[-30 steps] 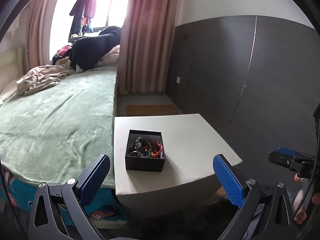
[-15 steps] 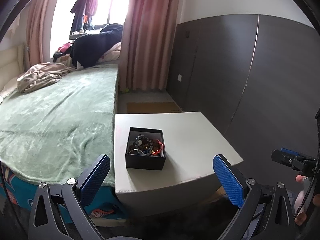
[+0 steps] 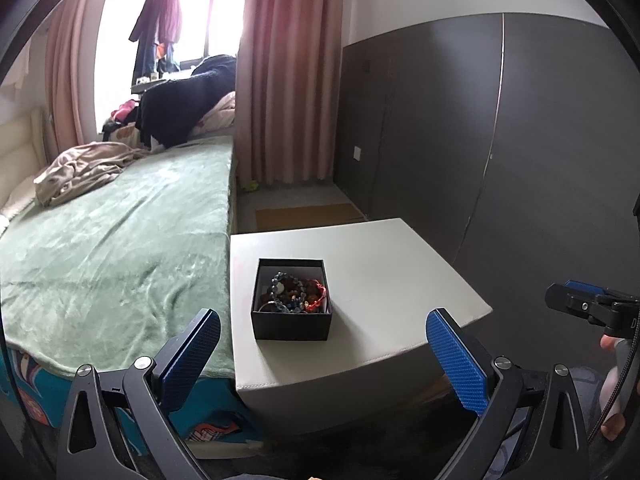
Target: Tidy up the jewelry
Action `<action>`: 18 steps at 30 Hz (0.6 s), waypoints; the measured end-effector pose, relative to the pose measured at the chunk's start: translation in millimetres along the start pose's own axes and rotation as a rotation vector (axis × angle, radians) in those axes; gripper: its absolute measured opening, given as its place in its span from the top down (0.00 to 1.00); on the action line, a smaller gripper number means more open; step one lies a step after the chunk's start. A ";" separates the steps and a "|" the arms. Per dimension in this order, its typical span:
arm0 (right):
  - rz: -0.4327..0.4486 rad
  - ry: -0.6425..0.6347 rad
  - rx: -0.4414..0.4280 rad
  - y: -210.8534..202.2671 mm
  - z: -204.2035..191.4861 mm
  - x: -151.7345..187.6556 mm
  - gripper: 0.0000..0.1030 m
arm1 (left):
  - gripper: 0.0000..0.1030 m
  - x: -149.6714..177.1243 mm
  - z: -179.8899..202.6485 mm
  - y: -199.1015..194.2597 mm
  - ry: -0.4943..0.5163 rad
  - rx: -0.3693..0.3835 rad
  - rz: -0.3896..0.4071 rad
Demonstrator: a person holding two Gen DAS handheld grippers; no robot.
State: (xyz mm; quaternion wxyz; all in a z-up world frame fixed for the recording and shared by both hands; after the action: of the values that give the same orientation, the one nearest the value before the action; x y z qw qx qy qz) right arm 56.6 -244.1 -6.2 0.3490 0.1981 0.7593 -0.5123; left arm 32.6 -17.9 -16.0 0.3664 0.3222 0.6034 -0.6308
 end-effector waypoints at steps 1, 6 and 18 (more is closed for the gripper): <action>0.000 0.001 0.000 0.1 0.5 -0.2 0.00 | 0.00 0.1 0.0 0.2 0.000 0.000 0.000; 0.000 -0.001 0.000 0.1 0.4 -0.1 0.00 | 0.00 -0.2 -2.2 -0.3 -0.009 -0.001 0.000; 0.002 0.005 0.000 -0.4 0.4 -0.6 0.00 | 0.00 -0.6 -6.0 -0.3 -0.023 -0.009 0.005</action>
State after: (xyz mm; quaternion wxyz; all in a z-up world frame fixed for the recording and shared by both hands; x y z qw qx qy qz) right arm 56.9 -244.6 -5.6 0.3476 0.1998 0.7600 -0.5115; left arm 32.4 -11.9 -15.7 0.3764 0.3147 0.6013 -0.6307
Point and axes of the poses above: each gripper's, at about its wrist camera, not at the fingertips, and y roughly the way its jaws point, z to its right, x to its underside, the point moved 6 cm from there along y, roughly the way its jaws point, and after that the axes turned 1 degree about y, right-handed, at the moved point
